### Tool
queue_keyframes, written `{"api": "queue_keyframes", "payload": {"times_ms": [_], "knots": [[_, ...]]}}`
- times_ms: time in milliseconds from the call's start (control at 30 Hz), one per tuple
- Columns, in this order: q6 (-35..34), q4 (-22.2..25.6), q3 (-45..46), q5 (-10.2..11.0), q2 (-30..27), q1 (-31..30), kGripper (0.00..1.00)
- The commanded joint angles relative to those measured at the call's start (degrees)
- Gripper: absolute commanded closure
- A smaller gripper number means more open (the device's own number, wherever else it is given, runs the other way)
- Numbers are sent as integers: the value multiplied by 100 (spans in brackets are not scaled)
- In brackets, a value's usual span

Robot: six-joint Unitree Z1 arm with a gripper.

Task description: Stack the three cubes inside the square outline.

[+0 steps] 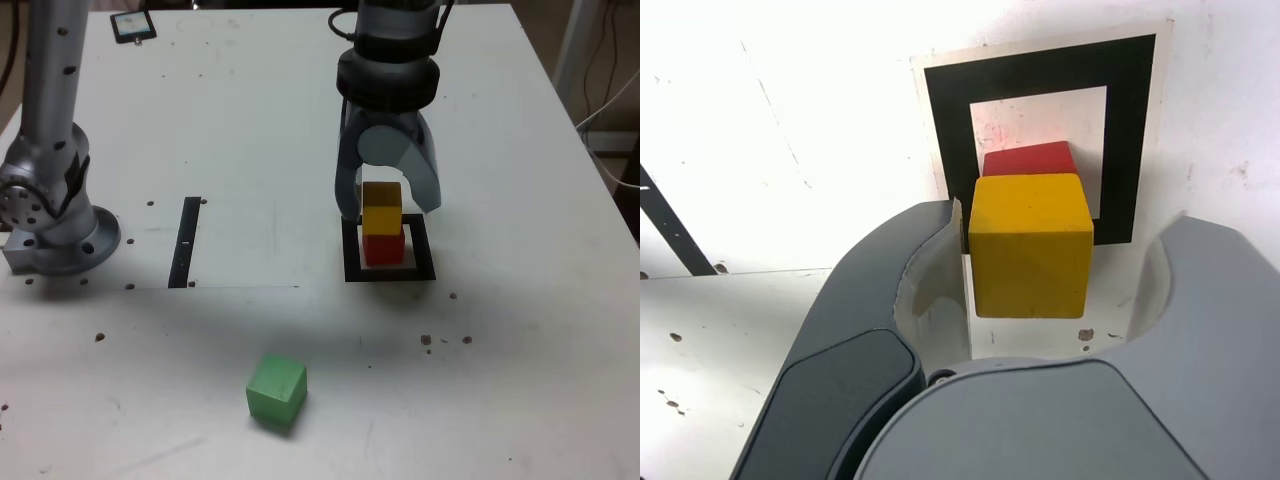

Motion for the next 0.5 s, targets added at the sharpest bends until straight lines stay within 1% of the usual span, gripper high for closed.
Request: {"api": "queue_keyframes", "payload": {"times_ms": [0, 133, 267, 400, 467], "knots": [[10, 74, 17, -20, -65, 11, 1], [10, 254, 39, -16, -292, 3, 1], [10, 760, 143, 14, -803, -107, 1], [22, 1245, 325, 27, -1412, -516, 1], [21, 1294, 432, 7, -1608, -799, 1]]}}
